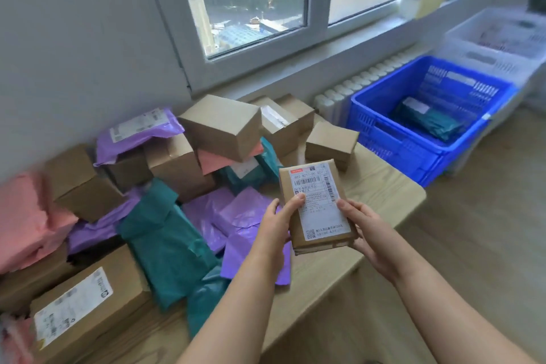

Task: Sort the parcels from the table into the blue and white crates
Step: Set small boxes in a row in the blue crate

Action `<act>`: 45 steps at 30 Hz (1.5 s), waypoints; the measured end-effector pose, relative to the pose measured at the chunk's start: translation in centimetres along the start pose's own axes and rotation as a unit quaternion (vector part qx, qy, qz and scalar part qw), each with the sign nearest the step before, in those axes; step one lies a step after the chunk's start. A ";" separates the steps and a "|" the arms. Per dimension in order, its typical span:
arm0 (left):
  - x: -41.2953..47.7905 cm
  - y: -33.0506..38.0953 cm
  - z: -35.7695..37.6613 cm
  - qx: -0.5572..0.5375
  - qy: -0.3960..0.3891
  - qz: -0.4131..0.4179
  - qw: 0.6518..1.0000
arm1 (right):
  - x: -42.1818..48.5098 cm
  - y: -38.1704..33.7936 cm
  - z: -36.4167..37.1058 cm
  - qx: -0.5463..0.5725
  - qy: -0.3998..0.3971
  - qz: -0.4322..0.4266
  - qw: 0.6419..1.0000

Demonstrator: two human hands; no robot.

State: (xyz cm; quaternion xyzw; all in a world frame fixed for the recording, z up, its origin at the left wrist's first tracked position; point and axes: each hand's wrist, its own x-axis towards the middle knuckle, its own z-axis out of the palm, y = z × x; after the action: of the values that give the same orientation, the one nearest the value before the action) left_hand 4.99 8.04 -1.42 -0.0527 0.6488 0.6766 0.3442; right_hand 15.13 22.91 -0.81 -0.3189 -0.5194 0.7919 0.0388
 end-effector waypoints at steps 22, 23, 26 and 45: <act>17.2 0.4 39.4 0.036 -0.121 -0.033 0.991 | 13.3 -16.4 -34.0 -0.066 0.111 -0.009 0.992; 18.6 0.9 40.3 0.032 -0.118 -0.036 0.992 | 14.5 -17.3 -34.5 -0.074 0.114 -0.007 0.991; 23.6 2.9 43.6 0.018 -0.104 -0.048 0.993 | 19.8 -20.6 -37.0 -0.084 0.111 -0.004 0.990; 43.7 5.0 55.1 -0.004 0.083 -0.090 0.992 | 45.4 -31.0 -46.0 -0.271 -0.074 0.098 0.955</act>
State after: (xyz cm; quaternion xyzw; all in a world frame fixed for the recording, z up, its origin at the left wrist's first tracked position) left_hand -10.04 76.21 -11.44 -0.1681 0.6653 0.6386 0.3483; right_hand -4.21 91.61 -7.52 -0.3073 -0.6820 0.6426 -0.1658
